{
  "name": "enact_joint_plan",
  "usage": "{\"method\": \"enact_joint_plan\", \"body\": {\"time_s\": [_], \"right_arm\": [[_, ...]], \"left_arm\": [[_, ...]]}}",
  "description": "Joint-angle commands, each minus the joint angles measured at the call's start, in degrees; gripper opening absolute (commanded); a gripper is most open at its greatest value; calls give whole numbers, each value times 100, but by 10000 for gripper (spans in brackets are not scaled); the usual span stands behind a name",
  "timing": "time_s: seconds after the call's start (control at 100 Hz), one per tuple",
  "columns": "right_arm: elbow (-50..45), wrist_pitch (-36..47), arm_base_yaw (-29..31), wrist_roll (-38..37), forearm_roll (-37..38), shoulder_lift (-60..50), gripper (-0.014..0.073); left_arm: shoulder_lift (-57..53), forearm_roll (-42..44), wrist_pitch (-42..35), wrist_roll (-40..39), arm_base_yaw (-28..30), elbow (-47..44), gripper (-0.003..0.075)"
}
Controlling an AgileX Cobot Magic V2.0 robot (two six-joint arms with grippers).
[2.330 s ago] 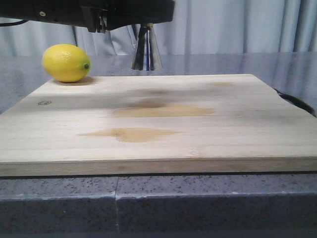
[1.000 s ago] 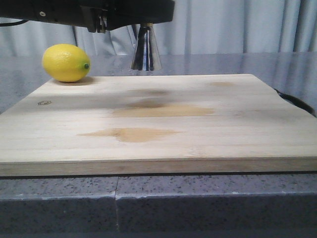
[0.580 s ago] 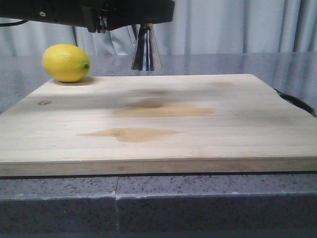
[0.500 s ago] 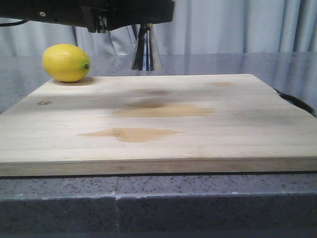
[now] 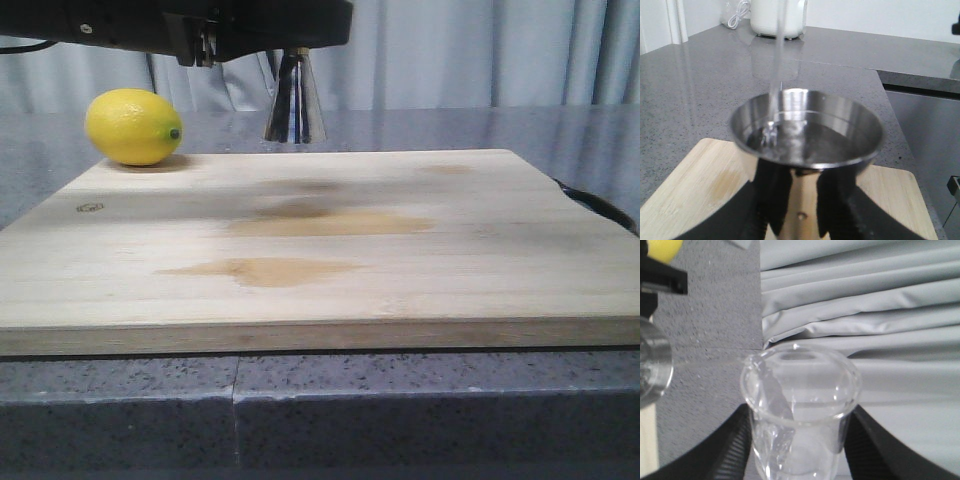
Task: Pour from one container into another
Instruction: 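Tilt the beaker with the right gripper, pouring liquid into the jigger, then return the beaker upright and lower it onto the board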
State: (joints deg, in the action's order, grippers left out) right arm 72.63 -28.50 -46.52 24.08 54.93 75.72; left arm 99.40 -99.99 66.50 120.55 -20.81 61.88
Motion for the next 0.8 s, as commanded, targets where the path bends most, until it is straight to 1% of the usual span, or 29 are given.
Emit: {"method": "enact_joint_plan", "body": {"time_s": [0.0,0.14,0.29,0.39,0.47,0.55,0.65,0.79], "right_arm": [[215,136,33,-695,141,-150,281],[215,36,33,-1979,141,-150,281],[215,46,37,-2747,129,-195,281],[204,138,228,-3216,-64,-280,281],[127,354,614,-3430,-459,-378,281],[-92,837,1098,-3576,-875,-511,281],[-486,1389,1803,-3575,-1549,-667,281],[-1106,2216,2634,-3575,-2324,-757,281]], "left_arm": [[-268,-448,551,11,-63,116,220],[-268,-448,551,11,-63,116,220],[-268,-448,551,11,-63,116,220],[-268,-448,551,11,-63,116,220],[-268,-448,551,11,-63,116,220],[-268,-448,551,11,-63,116,220],[-268,-448,551,11,-63,116,220],[-268,-448,551,11,-63,116,220]]}}
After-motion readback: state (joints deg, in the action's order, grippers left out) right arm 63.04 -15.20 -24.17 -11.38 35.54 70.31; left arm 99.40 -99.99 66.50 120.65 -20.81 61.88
